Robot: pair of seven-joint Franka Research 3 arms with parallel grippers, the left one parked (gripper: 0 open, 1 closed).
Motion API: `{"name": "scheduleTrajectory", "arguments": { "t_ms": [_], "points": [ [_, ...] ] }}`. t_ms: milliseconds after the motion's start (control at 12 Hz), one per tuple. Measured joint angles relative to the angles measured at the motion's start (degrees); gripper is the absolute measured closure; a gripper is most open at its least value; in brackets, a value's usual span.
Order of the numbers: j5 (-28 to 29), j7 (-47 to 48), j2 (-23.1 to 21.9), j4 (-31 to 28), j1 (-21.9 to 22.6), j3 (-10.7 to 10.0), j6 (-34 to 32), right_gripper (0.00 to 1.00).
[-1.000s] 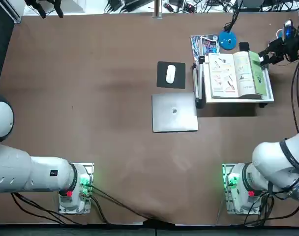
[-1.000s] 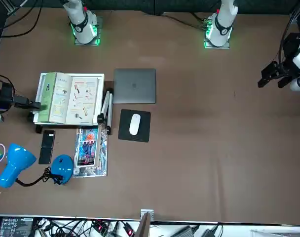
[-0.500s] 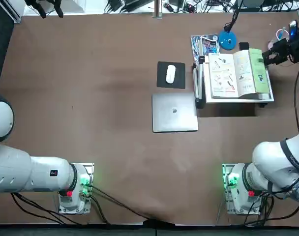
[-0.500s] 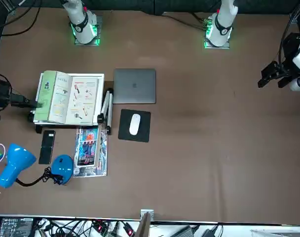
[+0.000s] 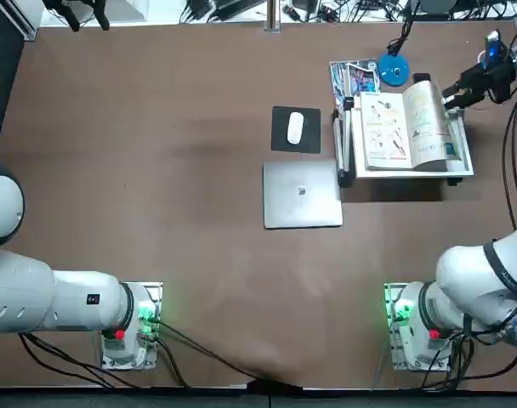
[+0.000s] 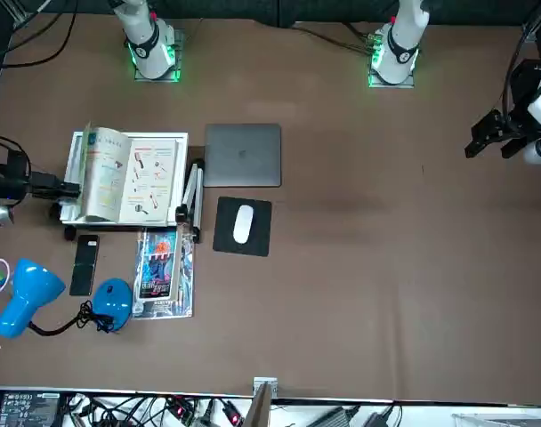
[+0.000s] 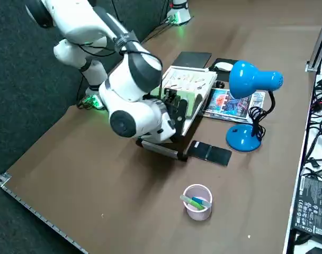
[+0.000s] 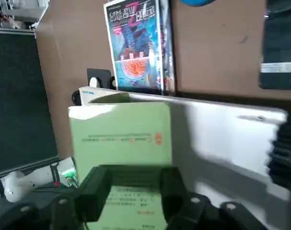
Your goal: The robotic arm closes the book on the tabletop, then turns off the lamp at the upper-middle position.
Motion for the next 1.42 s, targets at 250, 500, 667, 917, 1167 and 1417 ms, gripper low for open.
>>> {"name": "scheduleTrajectory", "arguments": {
  "t_ms": [250,500,667,917,1167,1417],
  "points": [
    [0.0,0.0,-1.7,0.3,2.0,0.1,-0.3,0.37],
    [0.0,0.2,-3.6,0.4,2.8,0.1,-1.4,0.38],
    [0.0,0.9,-4.7,0.4,3.8,0.1,-2.0,0.38],
    [0.0,1.6,-5.6,0.4,6.3,0.2,-2.4,0.42],
    [0.0,2.1,-5.8,0.4,8.4,0.2,-2.4,0.51],
    [0.4,4.6,-6.3,0.5,10.4,0.3,-2.4,0.54]
  ]
}}
